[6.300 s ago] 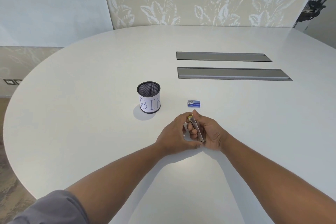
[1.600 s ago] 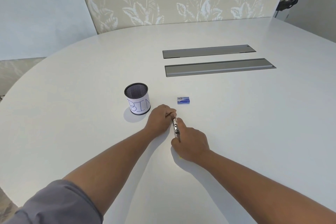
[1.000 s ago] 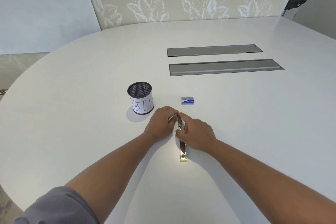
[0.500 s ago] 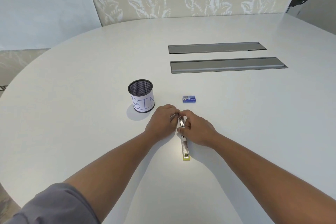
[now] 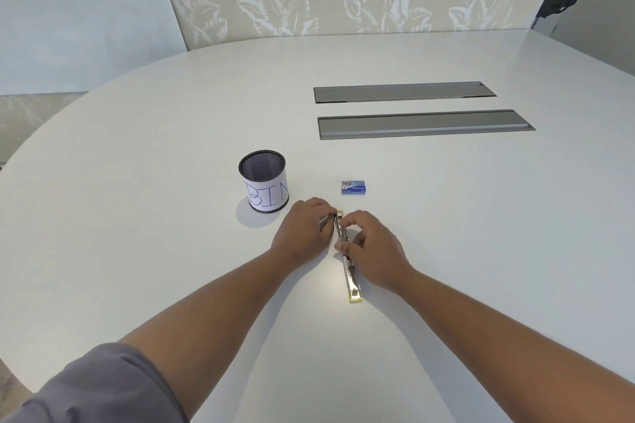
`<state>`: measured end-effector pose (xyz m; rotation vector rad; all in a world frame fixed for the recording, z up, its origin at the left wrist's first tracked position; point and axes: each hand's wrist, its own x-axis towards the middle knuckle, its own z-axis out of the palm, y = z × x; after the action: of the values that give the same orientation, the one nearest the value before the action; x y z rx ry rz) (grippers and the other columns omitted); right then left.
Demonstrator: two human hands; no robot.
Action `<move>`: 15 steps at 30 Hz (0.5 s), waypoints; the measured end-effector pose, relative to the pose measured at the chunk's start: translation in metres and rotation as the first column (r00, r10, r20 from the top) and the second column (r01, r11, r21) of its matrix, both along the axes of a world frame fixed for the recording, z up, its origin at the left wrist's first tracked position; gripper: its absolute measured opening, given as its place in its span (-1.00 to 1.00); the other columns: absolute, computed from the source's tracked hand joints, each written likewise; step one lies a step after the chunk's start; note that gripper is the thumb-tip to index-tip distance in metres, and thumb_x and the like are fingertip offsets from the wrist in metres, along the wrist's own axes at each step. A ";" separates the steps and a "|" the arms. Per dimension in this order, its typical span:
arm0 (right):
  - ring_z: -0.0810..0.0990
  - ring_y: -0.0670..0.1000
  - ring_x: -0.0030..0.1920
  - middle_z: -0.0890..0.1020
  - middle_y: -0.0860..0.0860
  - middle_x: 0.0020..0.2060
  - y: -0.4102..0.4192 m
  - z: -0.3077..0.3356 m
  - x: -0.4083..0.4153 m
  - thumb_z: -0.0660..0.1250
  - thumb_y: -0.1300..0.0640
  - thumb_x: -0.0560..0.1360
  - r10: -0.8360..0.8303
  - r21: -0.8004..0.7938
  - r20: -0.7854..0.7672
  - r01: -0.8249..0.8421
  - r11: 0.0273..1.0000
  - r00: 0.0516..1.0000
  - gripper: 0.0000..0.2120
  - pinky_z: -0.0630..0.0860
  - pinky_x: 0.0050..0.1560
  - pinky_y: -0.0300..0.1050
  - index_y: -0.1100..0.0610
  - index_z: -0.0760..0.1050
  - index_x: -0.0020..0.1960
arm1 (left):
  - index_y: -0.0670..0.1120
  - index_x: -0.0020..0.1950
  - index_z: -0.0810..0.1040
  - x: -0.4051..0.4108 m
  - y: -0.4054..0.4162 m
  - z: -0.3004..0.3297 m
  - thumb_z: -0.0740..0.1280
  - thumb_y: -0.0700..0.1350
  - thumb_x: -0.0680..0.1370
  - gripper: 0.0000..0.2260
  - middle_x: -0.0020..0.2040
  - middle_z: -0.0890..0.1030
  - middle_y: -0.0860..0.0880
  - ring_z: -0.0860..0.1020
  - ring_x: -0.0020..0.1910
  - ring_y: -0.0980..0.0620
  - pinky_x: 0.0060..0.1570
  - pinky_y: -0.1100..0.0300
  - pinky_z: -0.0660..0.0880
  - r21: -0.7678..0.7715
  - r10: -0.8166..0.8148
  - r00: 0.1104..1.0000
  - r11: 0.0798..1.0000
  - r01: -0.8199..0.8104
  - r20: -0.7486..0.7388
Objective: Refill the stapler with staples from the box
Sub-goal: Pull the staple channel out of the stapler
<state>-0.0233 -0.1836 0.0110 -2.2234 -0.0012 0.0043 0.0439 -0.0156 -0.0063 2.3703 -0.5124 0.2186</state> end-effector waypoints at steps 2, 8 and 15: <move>0.58 -0.10 -0.30 0.64 -0.10 -0.39 0.001 -0.003 -0.002 0.43 0.02 0.47 -0.004 -0.029 0.033 0.005 1.000 0.999 -0.76 0.55 -0.13 -0.07 -0.20 0.44 0.06 | 0.00 0.10 0.70 -0.001 0.000 0.001 0.29 -0.13 0.54 -0.77 0.06 0.65 0.12 0.59 0.03 -0.04 0.03 0.00 0.55 0.004 -0.002 1.000 1.000 0.002 -0.003; 0.61 -0.11 -0.26 0.60 -0.23 -0.14 0.002 -0.006 -0.003 0.43 0.08 0.46 0.019 0.013 0.114 -0.021 1.000 0.993 -0.63 0.54 -0.16 -0.09 -0.26 0.37 0.10 | 0.01 0.08 0.70 -0.001 0.000 0.001 0.29 -0.13 0.53 -0.77 0.06 0.64 0.15 0.57 0.03 -0.04 0.04 0.01 0.54 0.031 -0.003 1.000 1.000 0.003 0.002; 0.56 -0.12 -0.17 0.56 -0.27 -0.13 0.000 -0.009 -0.004 0.48 0.08 0.44 0.038 0.008 0.212 -0.040 0.999 0.977 -0.80 0.49 -0.10 -0.12 -0.18 0.51 -0.15 | 0.03 0.12 0.69 -0.001 0.001 -0.002 0.28 -0.10 0.57 -0.78 0.09 0.64 0.14 0.54 0.03 -0.02 0.05 0.10 0.51 0.043 0.004 0.999 0.999 -0.006 0.040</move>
<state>-0.0277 -0.1834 0.0021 -2.2016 -0.1616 -0.2102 0.0429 -0.0143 -0.0083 2.4135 -0.5354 0.2601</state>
